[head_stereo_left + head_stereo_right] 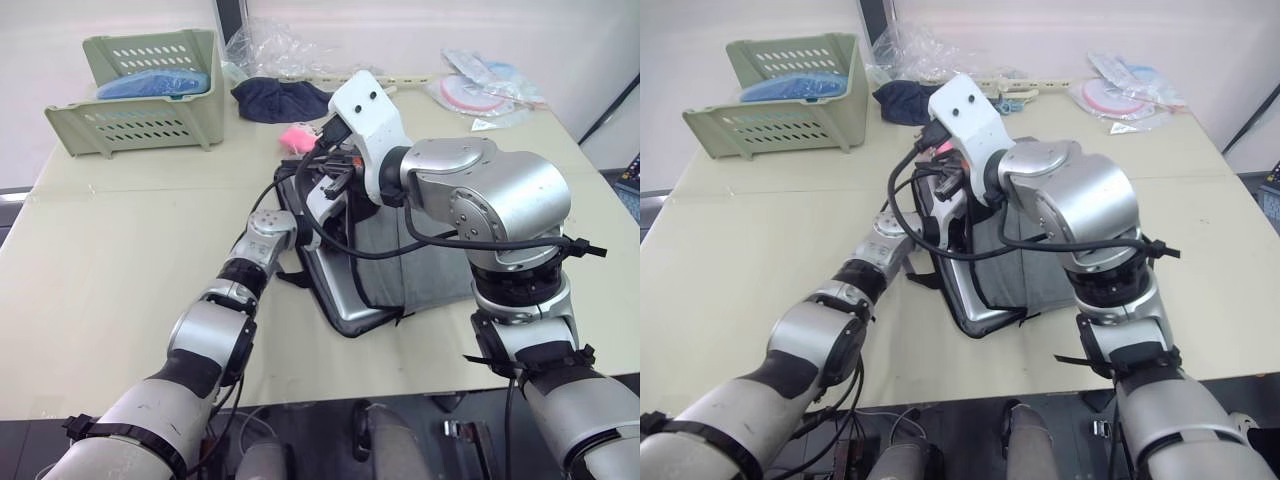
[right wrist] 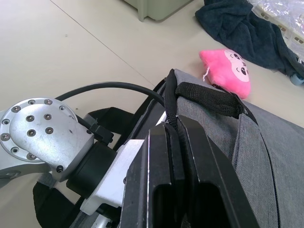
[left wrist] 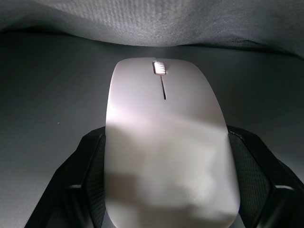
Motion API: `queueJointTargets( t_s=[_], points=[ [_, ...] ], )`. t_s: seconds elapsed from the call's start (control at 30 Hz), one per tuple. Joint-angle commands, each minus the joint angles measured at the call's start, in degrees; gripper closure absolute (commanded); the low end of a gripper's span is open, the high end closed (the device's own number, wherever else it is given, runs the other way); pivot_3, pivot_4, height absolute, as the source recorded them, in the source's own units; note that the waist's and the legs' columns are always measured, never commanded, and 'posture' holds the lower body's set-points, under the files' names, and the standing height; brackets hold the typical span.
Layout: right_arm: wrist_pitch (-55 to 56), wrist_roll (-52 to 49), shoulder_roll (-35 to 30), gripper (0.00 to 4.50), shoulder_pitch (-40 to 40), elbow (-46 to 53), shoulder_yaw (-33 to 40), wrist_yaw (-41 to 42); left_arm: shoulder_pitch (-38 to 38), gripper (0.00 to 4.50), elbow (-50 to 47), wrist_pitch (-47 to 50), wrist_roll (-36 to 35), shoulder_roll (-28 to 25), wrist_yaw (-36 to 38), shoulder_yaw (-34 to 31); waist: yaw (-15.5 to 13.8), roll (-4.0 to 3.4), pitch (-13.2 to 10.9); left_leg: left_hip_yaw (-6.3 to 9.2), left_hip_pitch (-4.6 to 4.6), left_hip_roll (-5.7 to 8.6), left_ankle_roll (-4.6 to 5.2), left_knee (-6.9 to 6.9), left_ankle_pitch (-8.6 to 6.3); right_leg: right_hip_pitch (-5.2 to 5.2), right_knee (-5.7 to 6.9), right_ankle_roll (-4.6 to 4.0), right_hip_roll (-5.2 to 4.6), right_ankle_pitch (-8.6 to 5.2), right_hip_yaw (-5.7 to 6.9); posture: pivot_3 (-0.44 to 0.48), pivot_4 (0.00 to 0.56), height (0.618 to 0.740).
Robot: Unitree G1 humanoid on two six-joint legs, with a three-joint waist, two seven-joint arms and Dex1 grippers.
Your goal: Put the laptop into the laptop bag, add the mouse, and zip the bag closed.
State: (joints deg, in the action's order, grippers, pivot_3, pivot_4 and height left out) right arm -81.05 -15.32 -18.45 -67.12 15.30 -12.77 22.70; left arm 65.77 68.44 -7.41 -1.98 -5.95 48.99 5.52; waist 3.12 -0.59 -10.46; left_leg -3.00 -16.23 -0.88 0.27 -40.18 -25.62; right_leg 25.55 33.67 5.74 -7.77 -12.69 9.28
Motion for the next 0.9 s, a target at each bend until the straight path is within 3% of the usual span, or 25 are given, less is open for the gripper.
queueJointTargets(
  t_s=[0.03, 0.1, 0.13, 0.23, 0.6, 0.9],
  points=[
    [2.81, -0.67, 0.32, 4.4, -2.85, 2.49, 1.2, 0.46, -1.94, 1.64, 3.33, 1.53, 2.51, 0.34, 0.04, 0.78, 0.0, 0.0, 0.0, 0.0, 0.0, 0.0, 0.0, 0.0, 0.0, 0.0, 0.0, 0.0, 0.0, 0.0, 0.0, 0.0, 0.15, 0.74],
    [2.81, -0.69, 0.3, 4.4, -2.84, 2.5, 1.22, 0.48, -1.99, 1.64, 3.28, 1.54, 2.49, 0.3, 0.22, 0.69, 0.0, 0.0, 0.0, 0.0, 0.0, 0.0, 0.0, 0.0, 0.0, 0.0, 0.0, 0.0, 0.0, 0.0, 0.0, 0.0, 0.15, 0.74],
    [2.82, -0.7, 0.31, 4.5, -2.84, 2.5, 1.22, 0.49, -2.02, 0.84, 3.24, 1.61, 2.39, 0.27, 0.44, 0.59, 0.01, 0.0, 0.0, 0.0, 0.0, 0.0, 0.0, 0.0, 0.0, 0.0, 0.0, 0.0, 0.0, 0.0, 0.0, 0.0, 0.15, 0.74],
    [2.76, -0.75, 0.36, 4.5, -2.83, 2.51, 1.26, 0.51, -2.01, 0.03, 3.16, 1.91, 2.16, 0.13, 0.64, 0.27, 0.03, 0.0, 0.0, 0.0, 0.0, 0.0, 0.0, 0.0, 0.0, 0.0, 0.0, 0.0, 0.0, 0.0, 0.0, 0.0, 0.15, 0.74],
    [2.91, -0.91, 0.58, 4.5, -2.7, 2.46, 1.16, 0.56, -3.04, 0.03, 1.58, 0.88, 3.61, -1.55, 0.39, 0.59, 0.15, 0.0, 0.02, -0.01, 0.02, -0.01, 0.0, 0.0, 0.0, 0.0, 0.02, 0.0, 0.01, 0.0, 0.0, 0.0, 0.15, 0.74],
    [3.18, -0.93, 0.93, 4.5, -2.33, 2.4, 1.15, 0.43, -6.11, 0.03, -7.13, 3.38, 1.49, -4.83, 3.2, -0.91, 0.27, 0.0, 0.02, 0.01, 0.02, -0.03, 0.0, 0.0, 0.0, 0.0, 0.02, 0.0, 0.02, 0.0, 0.0, 0.0, 0.15, 0.74]
  ],
)
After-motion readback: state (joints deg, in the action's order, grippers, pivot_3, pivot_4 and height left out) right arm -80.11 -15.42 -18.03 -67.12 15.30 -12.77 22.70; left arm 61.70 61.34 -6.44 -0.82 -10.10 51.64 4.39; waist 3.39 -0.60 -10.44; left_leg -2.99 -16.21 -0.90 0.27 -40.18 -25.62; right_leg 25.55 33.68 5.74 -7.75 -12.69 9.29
